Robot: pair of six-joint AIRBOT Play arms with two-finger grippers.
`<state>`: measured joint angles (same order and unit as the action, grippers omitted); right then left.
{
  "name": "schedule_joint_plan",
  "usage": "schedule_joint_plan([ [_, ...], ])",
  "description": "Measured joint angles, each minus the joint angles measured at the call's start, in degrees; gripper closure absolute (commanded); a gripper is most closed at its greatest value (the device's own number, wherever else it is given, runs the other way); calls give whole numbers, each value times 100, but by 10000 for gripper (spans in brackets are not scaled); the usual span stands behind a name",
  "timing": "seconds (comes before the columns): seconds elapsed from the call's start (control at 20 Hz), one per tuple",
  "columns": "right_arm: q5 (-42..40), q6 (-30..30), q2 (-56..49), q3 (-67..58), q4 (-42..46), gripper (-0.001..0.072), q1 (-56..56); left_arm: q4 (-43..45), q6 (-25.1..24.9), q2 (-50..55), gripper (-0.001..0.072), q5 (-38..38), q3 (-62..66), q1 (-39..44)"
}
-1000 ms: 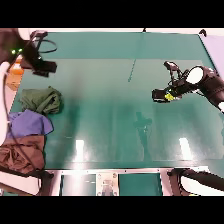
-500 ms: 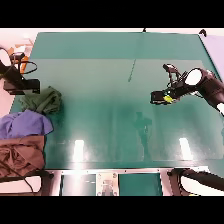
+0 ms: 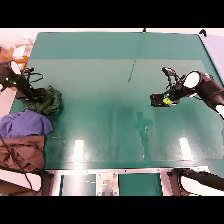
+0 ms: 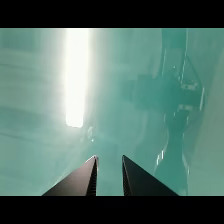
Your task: Fold the shirts.
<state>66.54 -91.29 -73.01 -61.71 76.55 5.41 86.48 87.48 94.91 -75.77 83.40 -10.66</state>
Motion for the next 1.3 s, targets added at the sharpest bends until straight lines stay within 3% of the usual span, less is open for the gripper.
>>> schedule_joint_plan([
  [0.35, 431, 0, 577, -671, 13, 520, -570, -1075, -166, -855, 685, -442, 1692, 1062],
  [0.75, 855, -7, 1624, -841, 9, 508, -1429, -2020, 107, -1121, 682, -140, 2031, 3751],
  [0.8, 925, -13, 1670, -839, 4, 393, -1471, -2037, 131, -990, 540, -83, 2033, 4011],
  [0.85, 973, -24, 1703, -826, -7, 266, -1497, -2061, 166, -831, 208, -35, 2037, 4253],
  [0.9, 1016, -44, 1722, -796, -17, 254, -1515, -2090, 188, -678, 162, 11, 2039, 4448],
  [1.05, 1091, -85, 1759, -645, -39, 252, -1565, -2068, 227, -275, 161, 31, 2041, 4701],
  [1.3, 1117, -20, 1676, -411, -52, 251, -2009, -1991, 249, -195, 161, -667, 2046, 3877],
])
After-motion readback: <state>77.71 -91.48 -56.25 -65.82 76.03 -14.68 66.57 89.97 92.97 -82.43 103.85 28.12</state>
